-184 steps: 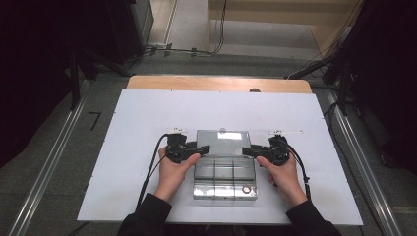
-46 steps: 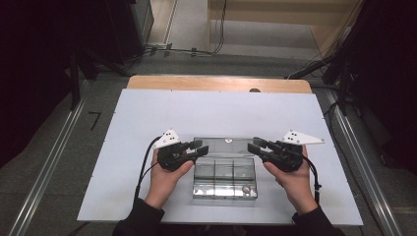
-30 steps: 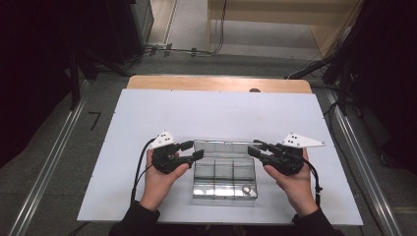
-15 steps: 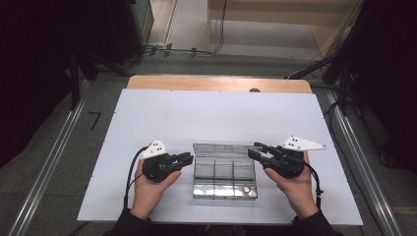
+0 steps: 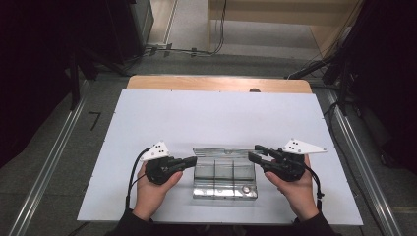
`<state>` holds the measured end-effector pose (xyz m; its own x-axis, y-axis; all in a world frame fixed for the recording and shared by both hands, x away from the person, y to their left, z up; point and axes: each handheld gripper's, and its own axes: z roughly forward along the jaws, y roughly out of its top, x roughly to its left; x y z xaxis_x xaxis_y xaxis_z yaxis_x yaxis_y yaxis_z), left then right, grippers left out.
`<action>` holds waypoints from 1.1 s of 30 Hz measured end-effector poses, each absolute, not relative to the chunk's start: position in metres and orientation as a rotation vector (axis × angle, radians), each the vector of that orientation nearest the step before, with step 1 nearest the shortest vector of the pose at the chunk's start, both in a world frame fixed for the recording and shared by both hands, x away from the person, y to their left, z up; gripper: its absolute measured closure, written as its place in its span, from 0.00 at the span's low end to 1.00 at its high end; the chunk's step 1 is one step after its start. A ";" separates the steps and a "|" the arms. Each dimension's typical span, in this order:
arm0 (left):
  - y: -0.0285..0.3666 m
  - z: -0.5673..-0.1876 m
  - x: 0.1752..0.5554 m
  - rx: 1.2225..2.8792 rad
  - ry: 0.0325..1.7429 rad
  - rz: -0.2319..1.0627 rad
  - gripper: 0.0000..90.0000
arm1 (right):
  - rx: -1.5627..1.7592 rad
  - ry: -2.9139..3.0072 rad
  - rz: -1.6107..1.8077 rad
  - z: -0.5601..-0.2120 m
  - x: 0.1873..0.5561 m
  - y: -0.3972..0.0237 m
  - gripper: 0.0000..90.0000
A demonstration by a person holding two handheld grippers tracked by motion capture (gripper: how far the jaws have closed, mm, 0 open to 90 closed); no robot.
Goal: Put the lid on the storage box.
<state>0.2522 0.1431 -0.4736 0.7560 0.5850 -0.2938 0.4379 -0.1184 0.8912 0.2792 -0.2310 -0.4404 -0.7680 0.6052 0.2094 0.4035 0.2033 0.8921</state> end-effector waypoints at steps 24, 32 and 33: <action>0.140 -0.471 0.251 1.747 0.775 0.140 1.00 | 0.958 2.313 1.550 -0.446 0.267 -0.236 0.58; 0.140 -0.472 0.251 1.746 0.772 0.134 1.00 | 0.955 2.334 1.527 -0.449 0.266 -0.237 0.49; 0.140 -0.472 0.251 1.744 0.774 0.132 1.00 | 0.959 2.334 1.525 -0.449 0.265 -0.238 0.47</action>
